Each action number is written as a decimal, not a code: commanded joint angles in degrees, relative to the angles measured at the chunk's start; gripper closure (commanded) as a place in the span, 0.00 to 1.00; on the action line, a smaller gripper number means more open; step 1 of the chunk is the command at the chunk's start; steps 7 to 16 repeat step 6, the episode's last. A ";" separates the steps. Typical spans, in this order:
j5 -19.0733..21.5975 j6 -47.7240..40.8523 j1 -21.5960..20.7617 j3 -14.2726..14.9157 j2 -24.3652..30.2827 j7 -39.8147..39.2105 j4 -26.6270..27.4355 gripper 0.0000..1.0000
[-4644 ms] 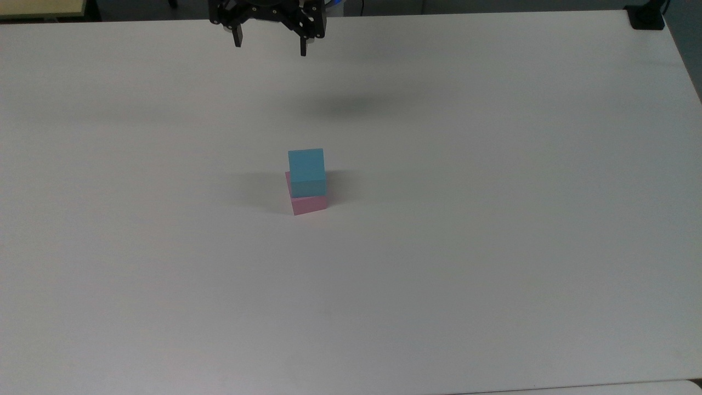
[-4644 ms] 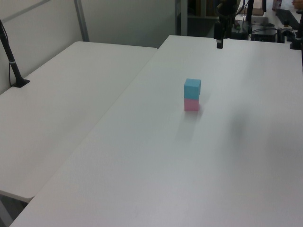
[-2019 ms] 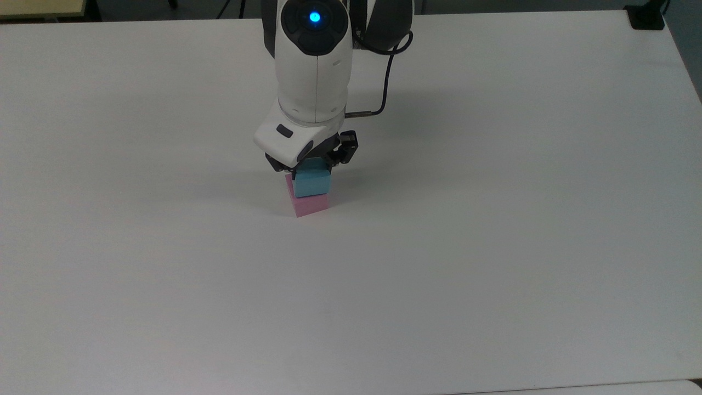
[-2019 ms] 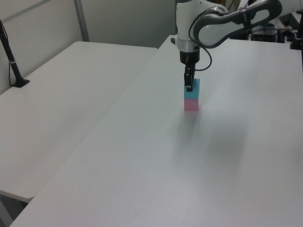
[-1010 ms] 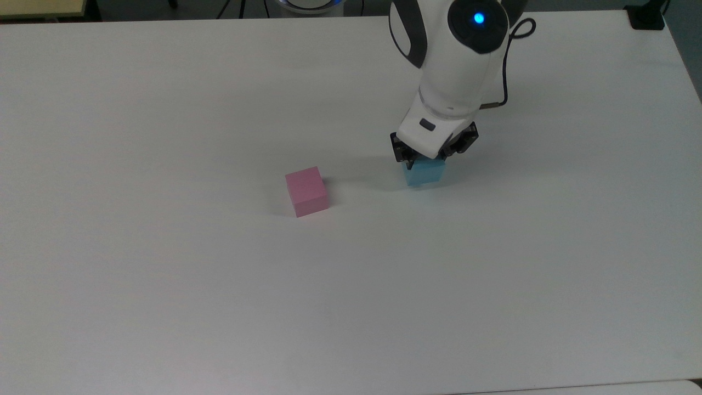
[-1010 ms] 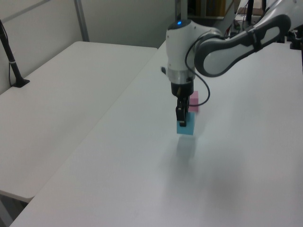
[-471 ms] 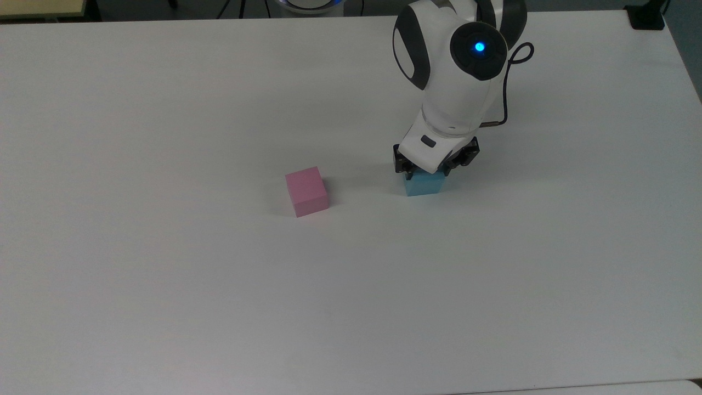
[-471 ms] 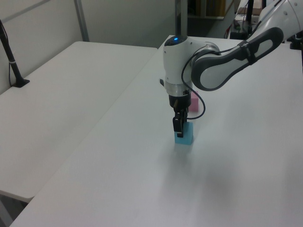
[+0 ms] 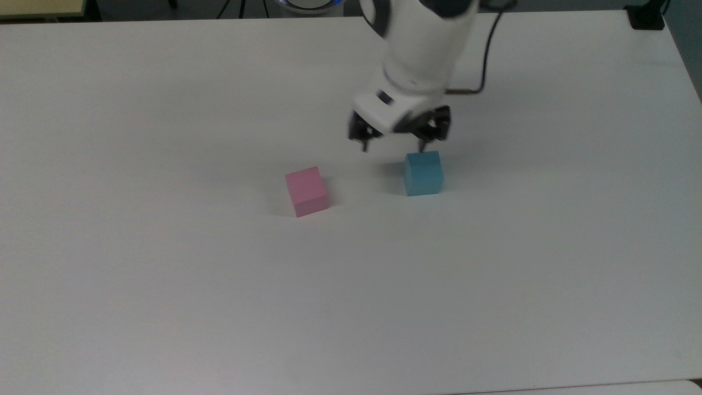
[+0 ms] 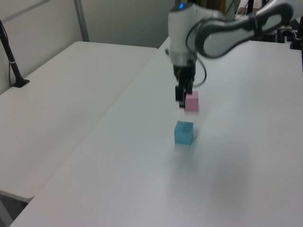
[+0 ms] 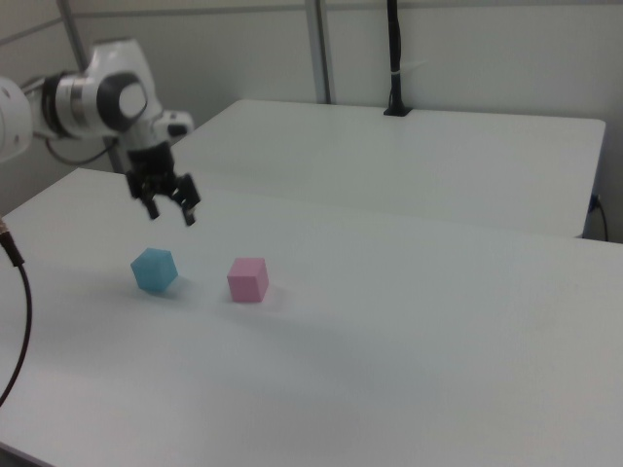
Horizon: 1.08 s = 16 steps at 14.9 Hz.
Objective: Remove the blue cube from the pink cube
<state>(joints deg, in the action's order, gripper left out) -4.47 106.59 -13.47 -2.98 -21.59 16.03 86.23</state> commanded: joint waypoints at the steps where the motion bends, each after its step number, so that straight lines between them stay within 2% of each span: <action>1: -1.76 -6.12 7.92 -0.36 9.98 -0.82 2.72 0.00; 6: -1.77 -8.15 13.56 0.43 13.42 -5.22 3.77 0.00; 16: -1.77 -8.15 13.56 0.43 13.42 -5.22 3.77 0.00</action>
